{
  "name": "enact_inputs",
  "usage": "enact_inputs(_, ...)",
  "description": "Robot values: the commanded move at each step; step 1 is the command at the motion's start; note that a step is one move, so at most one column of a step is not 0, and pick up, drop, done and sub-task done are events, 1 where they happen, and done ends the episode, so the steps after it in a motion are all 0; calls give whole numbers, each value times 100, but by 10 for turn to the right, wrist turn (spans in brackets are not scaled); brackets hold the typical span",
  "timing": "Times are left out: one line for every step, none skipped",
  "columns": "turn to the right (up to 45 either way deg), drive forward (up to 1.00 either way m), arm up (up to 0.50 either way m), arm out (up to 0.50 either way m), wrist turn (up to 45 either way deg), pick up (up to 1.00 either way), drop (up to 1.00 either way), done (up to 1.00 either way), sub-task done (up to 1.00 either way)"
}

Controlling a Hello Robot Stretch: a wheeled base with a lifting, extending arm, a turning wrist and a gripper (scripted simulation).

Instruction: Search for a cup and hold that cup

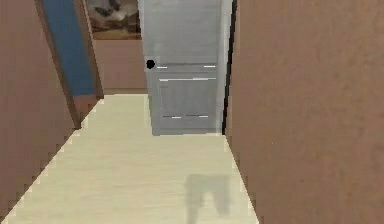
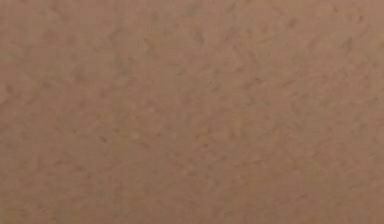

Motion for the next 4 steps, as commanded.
enact_inputs(-180, 0, 0, 0, 0, 0, 0, 0, 0)
enact_inputs(0, 100, 0, 0, 0, 0, 0, 0, 0)
enact_inputs(-30, 0, 0, 0, 0, 0, 0, 0, 0)
enact_inputs(0, 100, 0, 0, 0, 0, 0, 0, 0)
